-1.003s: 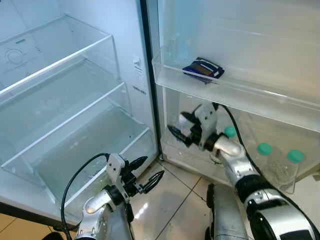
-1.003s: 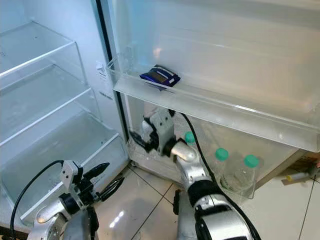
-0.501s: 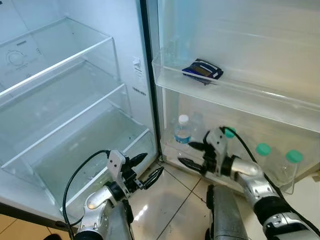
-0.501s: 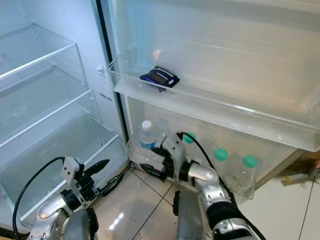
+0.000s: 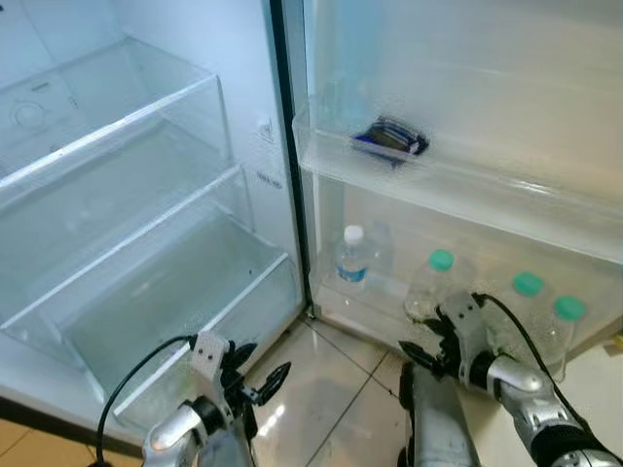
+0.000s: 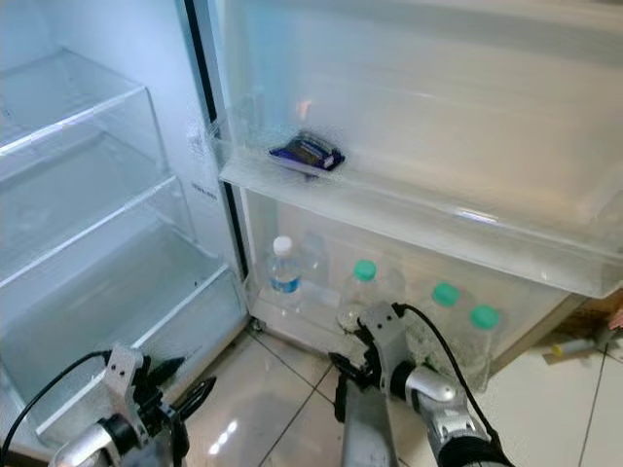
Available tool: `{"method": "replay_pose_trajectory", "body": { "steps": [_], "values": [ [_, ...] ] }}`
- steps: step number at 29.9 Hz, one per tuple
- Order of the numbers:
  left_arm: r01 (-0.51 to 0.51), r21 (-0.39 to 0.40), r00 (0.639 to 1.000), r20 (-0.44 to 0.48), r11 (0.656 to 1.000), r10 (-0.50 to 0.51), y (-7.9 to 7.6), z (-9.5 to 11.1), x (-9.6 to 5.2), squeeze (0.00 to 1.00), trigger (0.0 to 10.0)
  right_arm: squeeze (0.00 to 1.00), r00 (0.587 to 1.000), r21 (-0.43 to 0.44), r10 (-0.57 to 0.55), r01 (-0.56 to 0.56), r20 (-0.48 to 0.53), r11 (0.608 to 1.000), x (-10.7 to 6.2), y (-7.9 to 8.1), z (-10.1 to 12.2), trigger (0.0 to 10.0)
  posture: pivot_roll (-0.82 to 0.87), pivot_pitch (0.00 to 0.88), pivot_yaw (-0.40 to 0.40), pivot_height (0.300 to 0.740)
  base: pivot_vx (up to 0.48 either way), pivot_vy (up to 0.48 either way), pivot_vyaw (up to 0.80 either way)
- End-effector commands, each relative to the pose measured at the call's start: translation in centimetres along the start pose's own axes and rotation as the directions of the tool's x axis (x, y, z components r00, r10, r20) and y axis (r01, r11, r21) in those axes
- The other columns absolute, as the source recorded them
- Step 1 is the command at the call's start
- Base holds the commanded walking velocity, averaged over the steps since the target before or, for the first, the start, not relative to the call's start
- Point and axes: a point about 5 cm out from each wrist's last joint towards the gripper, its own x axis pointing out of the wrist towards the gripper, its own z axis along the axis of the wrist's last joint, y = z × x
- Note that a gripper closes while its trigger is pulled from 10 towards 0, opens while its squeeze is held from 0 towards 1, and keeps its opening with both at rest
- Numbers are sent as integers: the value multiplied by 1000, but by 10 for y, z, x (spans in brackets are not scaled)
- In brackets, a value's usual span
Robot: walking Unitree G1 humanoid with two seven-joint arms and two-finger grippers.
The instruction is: Restocking fridge
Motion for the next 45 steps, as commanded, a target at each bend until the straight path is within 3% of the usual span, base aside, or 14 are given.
{"method": "replay_pose_trajectory", "body": {
  "steps": [1,5,13,17,18,20,21,23,25,26,33,40,43,45],
  "values": [
    [-60,-27,998,-35,998,59,4,-11,-10,0,10000,0,996,95,-7,16,-86,995,-7,7,-28,10000,-66,65,-20,455,0,0,0],
    [-113,-77,993,-50,991,109,5,-19,-16,0,10000,0,996,149,74,-66,-46,987,-6,17,-29,10000,-68,58,-14,455,0,0,0],
    [-129,-89,991,-31,988,127,3,-19,-11,0,10000,0,942,201,184,-245,280,948,2,13,21,10000,-72,57,-18,455,0,0,0],
    [-134,-88,991,-38,987,131,1,-20,-8,0,10000,0,831,143,300,-407,469,902,-1,12,59,10000,-77,59,-16,455,0,0,0],
    [-134,-88,991,-38,987,131,1,-20,-8,0,10000,0,831,143,300,-407,469,902,-1,12,59,10000,-77,59,-16,455,0,0,0],
    [-132,-91,991,-41,987,128,0,-21,-7,0,10000,0,732,54,427,-532,531,845,-10,20,78,10000,-78,62,-15,455,0,0,0],
    [-132,-91,991,-41,987,128,0,-21,-7,0,10000,0,732,54,427,-532,531,845,-10,20,78,10000,-78,62,-15,455,0,0,0],
    [-129,-92,991,-40,987,126,-1,-21,-6,0,10000,0,659,-13,533,-623,531,782,-17,29,85,10000,-78,64,-13,455,0,0,0],
    [-129,-92,991,-40,987,126,-1,-21,-6,0,10000,0,659,-13,533,-623,531,782,-17,29,85,10000,-78,64,-13,455,0,0,0],
    [-125,-92,992,-38,988,122,-1,-21,-6,0,10000,0,614,-43,613,-688,498,724,-23,38,84,10000,-77,67,-15,455,0,0,0],
    [-115,-86,993,-19,990,114,-1,-18,-3,0,10000,0,578,-14,743,-786,337,618,-33,55,62,10000,-74,74,-19,455,0,0,0],
    [-98,-81,995,2,992,98,-3,-14,0,0,10000,0,561,19,773,-813,297,582,-37,63,55,10000,-79,75,-13,455,0,0,0],
    [-86,-76,996,9,993,87,-3,-12,3,0,10000,0,605,63,789,-796,110,602,-36,64,31,10000,-77,75,-13,455,0,0,0],
    [-85,-75,996,12,994,86,-3,-12,3,0,10000,0,630,66,774,-777,67,626,-35,62,24,10000,-76,74,-13,455,0,0,0]
  ]
}}
